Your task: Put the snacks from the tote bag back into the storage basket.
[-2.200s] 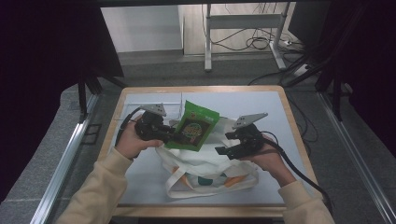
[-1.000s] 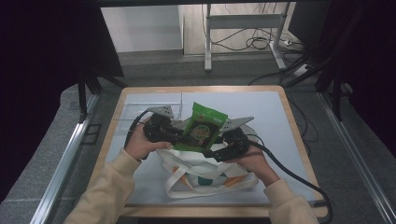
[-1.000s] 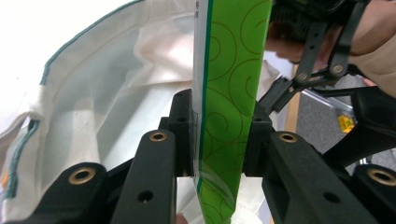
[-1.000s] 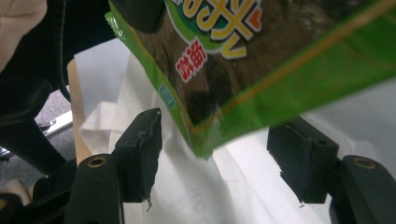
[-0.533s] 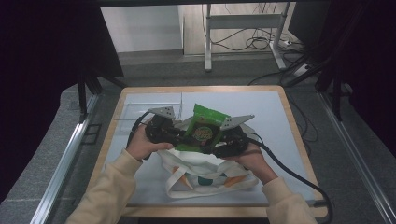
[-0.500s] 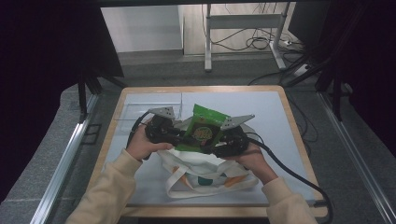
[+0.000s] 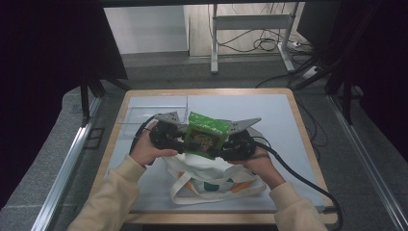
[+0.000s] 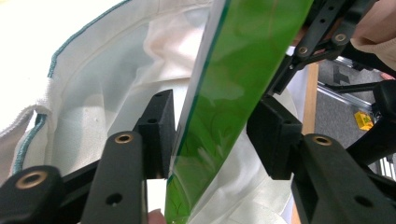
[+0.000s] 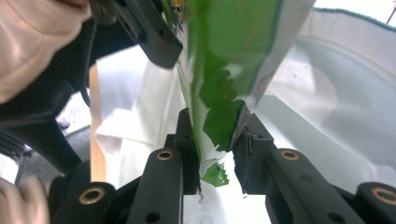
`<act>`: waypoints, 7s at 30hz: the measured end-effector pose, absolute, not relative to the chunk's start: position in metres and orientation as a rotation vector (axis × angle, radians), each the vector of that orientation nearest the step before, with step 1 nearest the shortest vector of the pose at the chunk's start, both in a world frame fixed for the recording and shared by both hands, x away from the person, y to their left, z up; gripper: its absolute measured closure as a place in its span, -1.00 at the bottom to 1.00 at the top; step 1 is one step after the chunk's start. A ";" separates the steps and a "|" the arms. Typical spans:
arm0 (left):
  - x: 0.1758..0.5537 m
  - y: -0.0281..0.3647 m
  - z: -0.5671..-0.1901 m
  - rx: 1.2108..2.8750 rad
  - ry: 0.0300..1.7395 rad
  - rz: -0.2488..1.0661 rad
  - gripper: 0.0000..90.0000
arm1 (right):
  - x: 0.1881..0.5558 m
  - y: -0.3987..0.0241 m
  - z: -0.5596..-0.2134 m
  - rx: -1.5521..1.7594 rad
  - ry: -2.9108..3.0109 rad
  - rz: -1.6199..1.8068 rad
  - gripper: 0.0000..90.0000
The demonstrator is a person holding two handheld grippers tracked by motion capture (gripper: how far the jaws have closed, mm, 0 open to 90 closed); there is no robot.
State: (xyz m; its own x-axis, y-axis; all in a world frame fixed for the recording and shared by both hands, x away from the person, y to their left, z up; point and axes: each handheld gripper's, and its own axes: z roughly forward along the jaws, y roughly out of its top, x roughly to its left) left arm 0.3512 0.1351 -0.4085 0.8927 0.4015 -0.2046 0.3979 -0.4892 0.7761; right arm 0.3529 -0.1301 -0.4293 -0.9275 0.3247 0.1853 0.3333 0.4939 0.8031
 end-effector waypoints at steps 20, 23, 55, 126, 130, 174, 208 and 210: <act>0.353 0.155 -0.396 2.103 0.644 0.088 -0.31 | 0.352 -0.135 -0.426 -0.597 -2.892 -1.314 0.62; 0.352 0.157 -0.395 2.101 0.648 0.090 -0.32 | 0.352 -0.136 -0.426 -0.600 -2.925 -1.283 0.62; 0.353 0.167 -0.348 2.143 0.603 0.189 -0.33 | 0.365 -0.119 -0.398 -0.500 -3.203 -1.010 0.62; 0.360 0.179 -0.357 2.209 0.516 0.124 0.67 | 0.333 -0.154 -0.391 -0.732 -2.968 -1.271 -0.23; 0.360 0.182 -0.353 2.202 0.520 0.131 0.67 | 0.331 -0.155 -0.393 -0.724 -2.972 -1.268 -0.23; 0.379 0.210 -0.320 2.119 0.603 0.173 0.67 | 0.330 -0.159 -0.395 -0.711 -2.989 -1.254 -0.24; 0.417 0.243 -0.296 2.089 0.696 0.222 0.68 | 0.334 -0.158 -0.399 -0.690 -2.996 -1.256 -0.25; 0.420 0.246 -0.297 2.097 0.708 0.228 0.68 | 0.334 -0.157 -0.399 -0.684 -2.997 -1.253 -0.25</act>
